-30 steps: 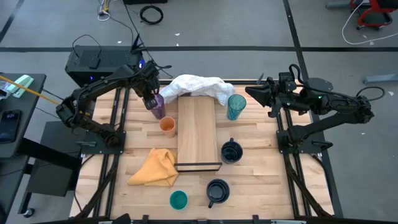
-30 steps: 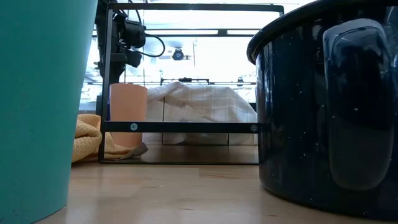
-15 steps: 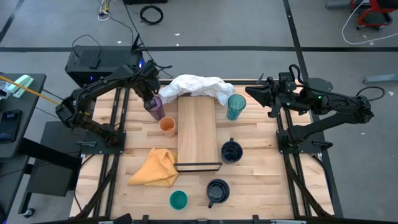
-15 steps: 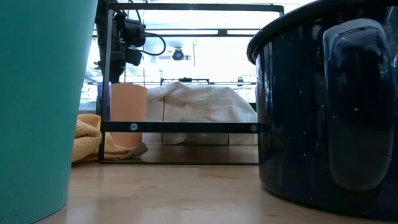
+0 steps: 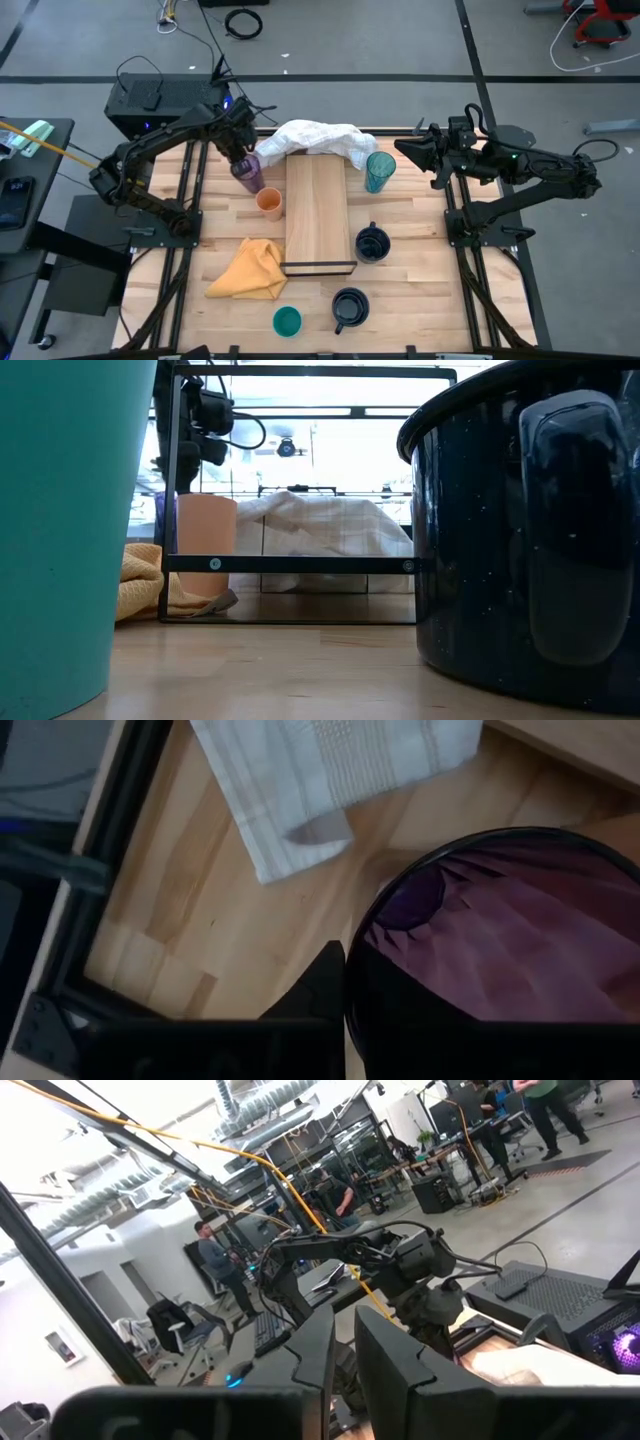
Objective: Stack small to large cups/mugs on shelf
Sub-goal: Put the purple cup on the shelf
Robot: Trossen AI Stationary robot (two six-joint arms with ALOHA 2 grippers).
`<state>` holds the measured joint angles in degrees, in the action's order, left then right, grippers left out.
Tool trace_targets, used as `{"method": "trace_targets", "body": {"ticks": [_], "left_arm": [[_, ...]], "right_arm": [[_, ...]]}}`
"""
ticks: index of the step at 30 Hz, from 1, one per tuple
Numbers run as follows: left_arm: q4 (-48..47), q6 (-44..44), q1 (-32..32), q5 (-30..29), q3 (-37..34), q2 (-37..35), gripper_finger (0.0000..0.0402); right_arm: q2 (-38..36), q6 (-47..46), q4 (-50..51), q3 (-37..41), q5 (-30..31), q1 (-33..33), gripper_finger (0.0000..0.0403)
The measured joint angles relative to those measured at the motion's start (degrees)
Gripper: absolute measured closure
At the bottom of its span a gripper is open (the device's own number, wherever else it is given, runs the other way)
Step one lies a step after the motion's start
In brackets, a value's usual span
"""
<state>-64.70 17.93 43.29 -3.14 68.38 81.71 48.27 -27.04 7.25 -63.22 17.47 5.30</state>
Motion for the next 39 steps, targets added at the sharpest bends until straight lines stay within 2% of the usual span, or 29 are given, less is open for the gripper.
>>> {"method": "trace_targets", "body": {"ticks": [6, 14, 27, 39], "left_arm": [[-5.12, 0.22, -0.01, -1.56, 4.35, 0.26, 0.0389], [-7.74, 0.74, -0.16, -1.51, 15.65, 0.07, 0.0389], [-17.75, -2.66, -0.96, -1.23, 32.92, 0.04, 0.0390], [-22.02, -5.72, -6.78, 0.69, 35.39, -0.04, 0.0390]], "right_arm": [[0.00, 0.23, 0.70, 0.00, 0.00, 0.00, 0.0351], [0.02, 0.21, 2.17, 0.00, 0.02, -0.02, 0.0351], [0.00, 1.28, 2.19, 0.00, 0.00, 0.00, 0.0351], [0.00, 1.33, 2.58, 0.00, 0.01, -0.01, 0.0351]]}}
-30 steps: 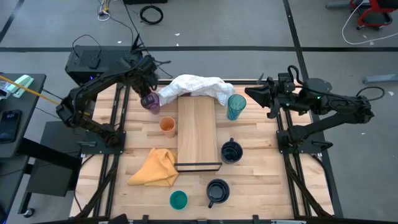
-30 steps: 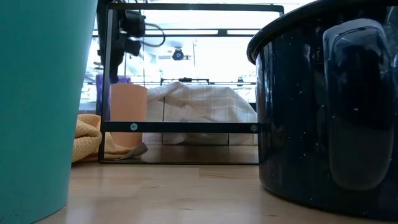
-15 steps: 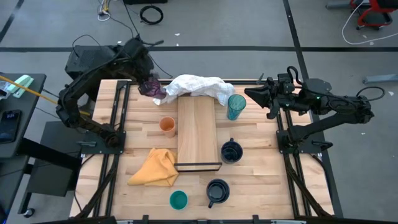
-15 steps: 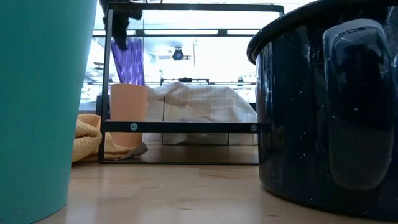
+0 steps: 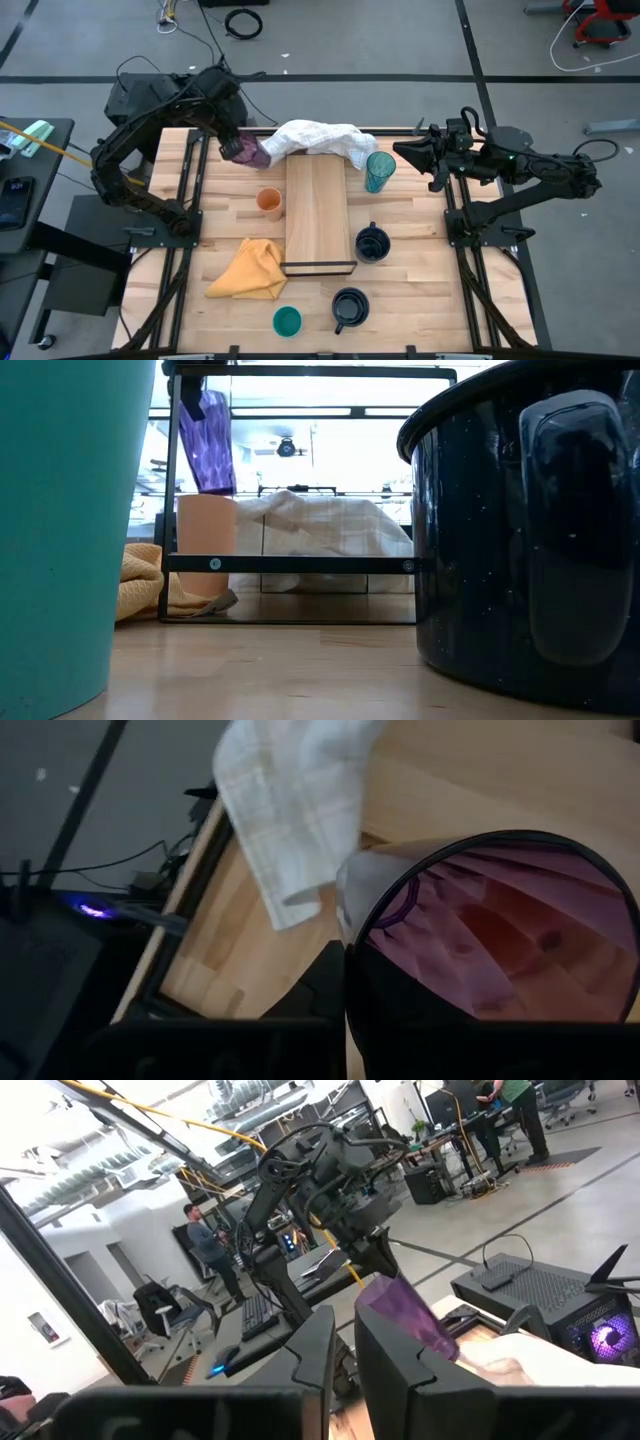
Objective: Stack small to large cups/mugs on shelf
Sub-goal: Put the purple cup on the shelf
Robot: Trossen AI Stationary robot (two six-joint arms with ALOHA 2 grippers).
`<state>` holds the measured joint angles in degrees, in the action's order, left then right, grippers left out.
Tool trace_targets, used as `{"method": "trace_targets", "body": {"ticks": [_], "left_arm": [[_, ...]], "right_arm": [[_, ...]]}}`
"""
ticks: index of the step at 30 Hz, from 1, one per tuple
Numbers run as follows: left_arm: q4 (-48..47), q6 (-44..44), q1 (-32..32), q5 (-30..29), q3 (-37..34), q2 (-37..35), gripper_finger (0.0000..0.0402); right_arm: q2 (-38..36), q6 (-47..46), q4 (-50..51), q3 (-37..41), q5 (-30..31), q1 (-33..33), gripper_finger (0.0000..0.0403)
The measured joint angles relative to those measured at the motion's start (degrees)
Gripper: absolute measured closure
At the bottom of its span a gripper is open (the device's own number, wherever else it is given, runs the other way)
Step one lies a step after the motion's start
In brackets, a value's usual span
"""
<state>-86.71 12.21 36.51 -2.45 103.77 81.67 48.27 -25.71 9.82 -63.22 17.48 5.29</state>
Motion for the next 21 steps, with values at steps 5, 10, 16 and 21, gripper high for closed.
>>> {"method": "trace_targets", "body": {"ticks": [5, 10, 16, 21], "left_arm": [[0.86, -0.72, -2.47, -0.01, 0.00, -0.02, 0.0390], [3.03, -1.08, -4.04, -0.04, 0.00, -0.02, 0.0390], [10.47, -2.20, -4.92, 6.69, 0.00, -0.02, 0.0390], [17.08, -4.69, -4.90, 16.65, 0.07, 0.42, 0.0390]], "right_arm": [[0.00, -0.02, 0.02, 0.00, 0.01, -0.01, 0.0351], [0.00, -0.02, 0.00, 0.00, -0.01, 0.00, 0.0351], [0.00, -0.02, 0.00, 0.00, 0.00, -0.01, 0.0351], [0.00, -0.22, 0.00, 0.00, -0.01, 0.01, 0.0351]]}}
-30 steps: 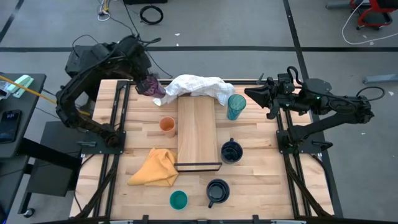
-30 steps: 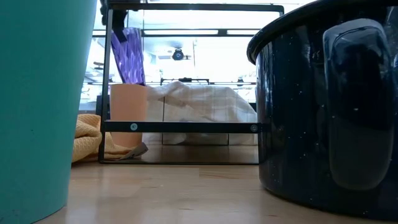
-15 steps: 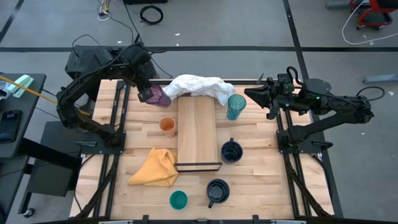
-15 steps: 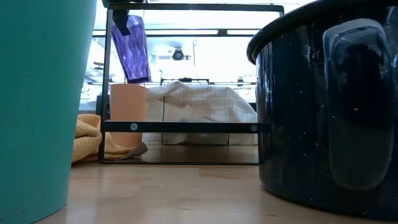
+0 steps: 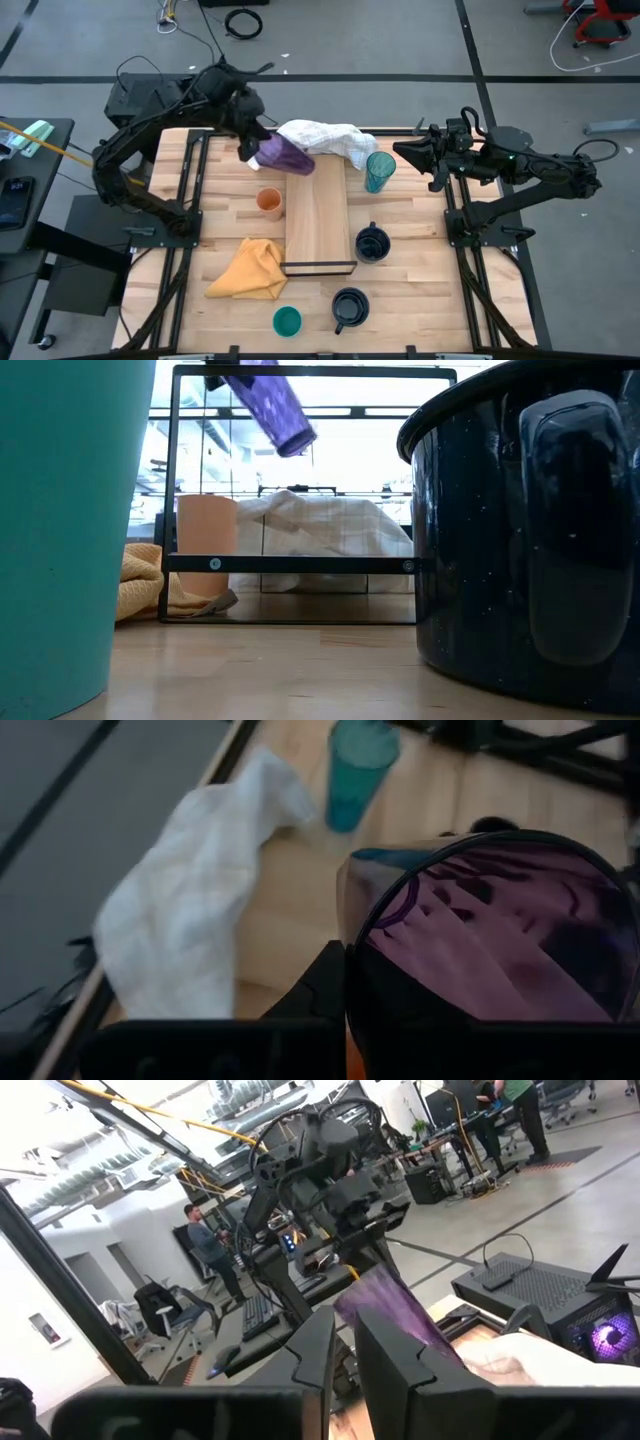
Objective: Stack small to large cups/mugs on shelf
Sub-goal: Put the purple cup on the shelf
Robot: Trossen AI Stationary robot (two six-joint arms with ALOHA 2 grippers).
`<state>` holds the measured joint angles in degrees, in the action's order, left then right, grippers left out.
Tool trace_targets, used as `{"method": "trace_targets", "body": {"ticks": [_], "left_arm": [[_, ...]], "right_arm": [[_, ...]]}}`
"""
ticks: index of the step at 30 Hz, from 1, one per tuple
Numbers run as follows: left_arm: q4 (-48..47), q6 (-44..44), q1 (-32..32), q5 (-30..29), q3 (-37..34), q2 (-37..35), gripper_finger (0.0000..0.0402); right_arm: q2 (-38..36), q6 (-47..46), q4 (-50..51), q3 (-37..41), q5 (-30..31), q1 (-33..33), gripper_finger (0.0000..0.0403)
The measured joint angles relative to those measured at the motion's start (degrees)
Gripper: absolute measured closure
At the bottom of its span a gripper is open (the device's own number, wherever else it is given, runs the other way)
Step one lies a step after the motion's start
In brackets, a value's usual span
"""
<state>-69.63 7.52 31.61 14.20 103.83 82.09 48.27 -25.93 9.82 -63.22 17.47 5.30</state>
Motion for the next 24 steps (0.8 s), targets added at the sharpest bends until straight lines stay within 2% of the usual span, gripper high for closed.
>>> {"method": "trace_targets", "body": {"ticks": [7, 15, 19, 24], "left_arm": [[-4.15, 1.66, -2.69, 0.65, -0.07, 5.24, 0.0390], [-5.08, 6.17, -8.24, -4.88, 1.29, 12.53, 0.0390], [-7.72, 8.51, -8.48, -8.26, 8.40, 17.03, 0.0390], [-9.39, 8.14, -6.82, -8.50, 21.26, 22.38, 0.0390]], "right_arm": [[0.00, 0.00, 0.08, 0.00, 0.00, 0.00, 0.0351], [0.01, -0.01, 0.46, 0.00, 0.00, 0.00, 0.0351], [0.00, -0.02, 0.46, 0.00, 0.00, 0.00, 0.0351], [0.00, -0.10, 0.46, 0.00, 0.00, 0.00, 0.0351]]}}
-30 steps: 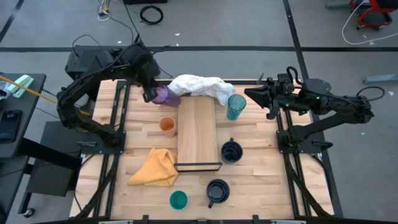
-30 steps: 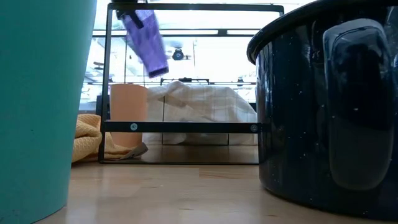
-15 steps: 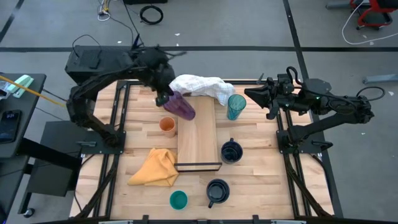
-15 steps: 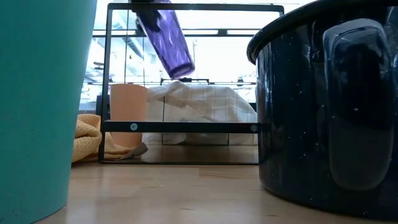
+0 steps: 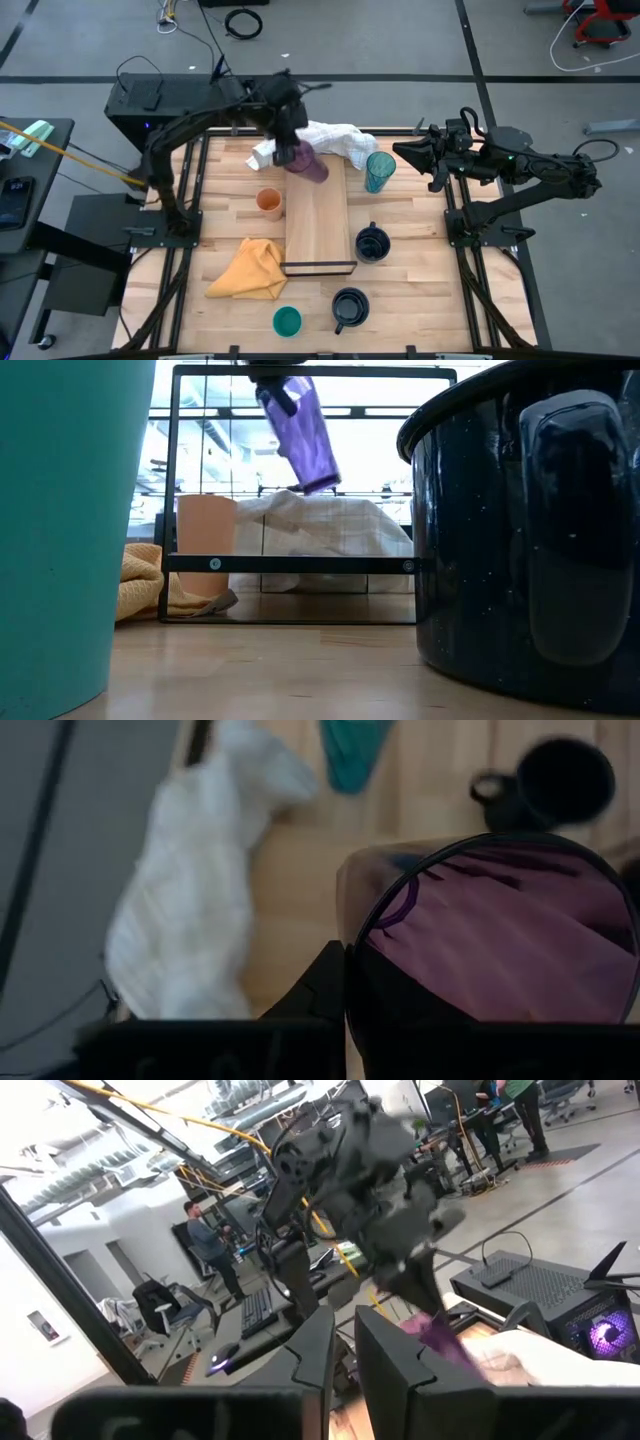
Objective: Stack small to large cups/mugs on shelf
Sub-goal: Put the purple cup on the shelf
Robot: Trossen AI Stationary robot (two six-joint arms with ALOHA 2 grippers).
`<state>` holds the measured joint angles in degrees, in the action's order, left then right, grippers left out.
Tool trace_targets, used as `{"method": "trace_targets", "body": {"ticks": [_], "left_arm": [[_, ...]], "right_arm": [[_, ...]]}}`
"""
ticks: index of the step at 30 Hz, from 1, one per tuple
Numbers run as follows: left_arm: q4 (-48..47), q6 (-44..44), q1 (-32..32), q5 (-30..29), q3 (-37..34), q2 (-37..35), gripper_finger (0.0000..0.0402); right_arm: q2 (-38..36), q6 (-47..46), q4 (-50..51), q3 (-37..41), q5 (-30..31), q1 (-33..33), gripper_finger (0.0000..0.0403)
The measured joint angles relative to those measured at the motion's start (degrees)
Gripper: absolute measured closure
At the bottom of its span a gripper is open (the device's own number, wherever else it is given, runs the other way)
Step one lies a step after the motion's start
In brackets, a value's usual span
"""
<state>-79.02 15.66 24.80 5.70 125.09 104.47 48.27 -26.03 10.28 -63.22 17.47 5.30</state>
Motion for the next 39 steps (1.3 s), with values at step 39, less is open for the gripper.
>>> {"method": "trace_targets", "body": {"ticks": [39], "left_arm": [[-8.40, -21.19, 3.88, -5.27, -1.37, 9.92, 0.0390]], "right_arm": [[0.02, -2.35, 3.75, 0.00, -0.46, 0.02, 0.0351]]}}
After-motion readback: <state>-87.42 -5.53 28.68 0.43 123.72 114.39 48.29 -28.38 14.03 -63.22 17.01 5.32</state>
